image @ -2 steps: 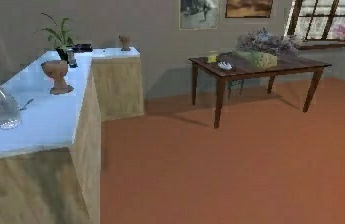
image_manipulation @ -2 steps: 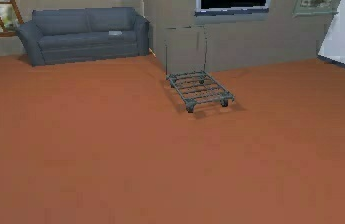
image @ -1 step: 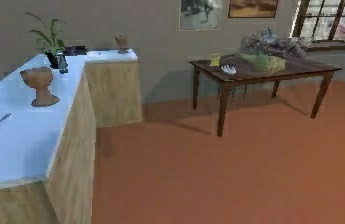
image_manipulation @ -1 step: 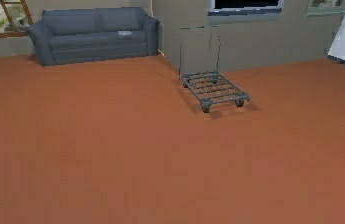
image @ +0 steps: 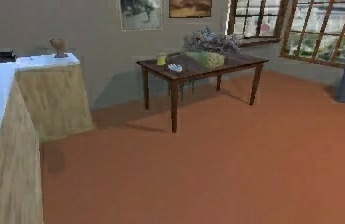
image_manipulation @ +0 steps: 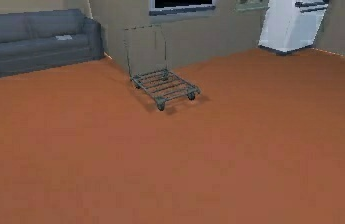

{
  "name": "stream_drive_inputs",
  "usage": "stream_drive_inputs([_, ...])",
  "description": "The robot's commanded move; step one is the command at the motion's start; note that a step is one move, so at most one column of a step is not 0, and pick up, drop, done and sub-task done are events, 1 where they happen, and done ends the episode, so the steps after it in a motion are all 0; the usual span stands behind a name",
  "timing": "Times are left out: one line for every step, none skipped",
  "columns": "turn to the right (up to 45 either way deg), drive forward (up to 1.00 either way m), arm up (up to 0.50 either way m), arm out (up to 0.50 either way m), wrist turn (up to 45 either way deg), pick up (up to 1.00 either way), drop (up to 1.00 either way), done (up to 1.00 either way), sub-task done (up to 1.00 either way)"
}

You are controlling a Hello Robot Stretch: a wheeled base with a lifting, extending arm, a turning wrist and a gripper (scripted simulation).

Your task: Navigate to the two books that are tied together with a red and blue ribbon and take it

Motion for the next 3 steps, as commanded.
stream_drive_inputs([0.0, 0.50, 0.00, 0.00, 0.0, 0.00, 0.00, 0.00, 0.00])
stream_drive_inputs([-30.0, 0.00, 0.00, 0.00, 0.0, 0.00, 0.00, 0.00, 0.00])
stream_drive_inputs([0.0, 1.00, 0.00, 0.00, 0.0, 0.00, 0.00, 0.00, 0.00])
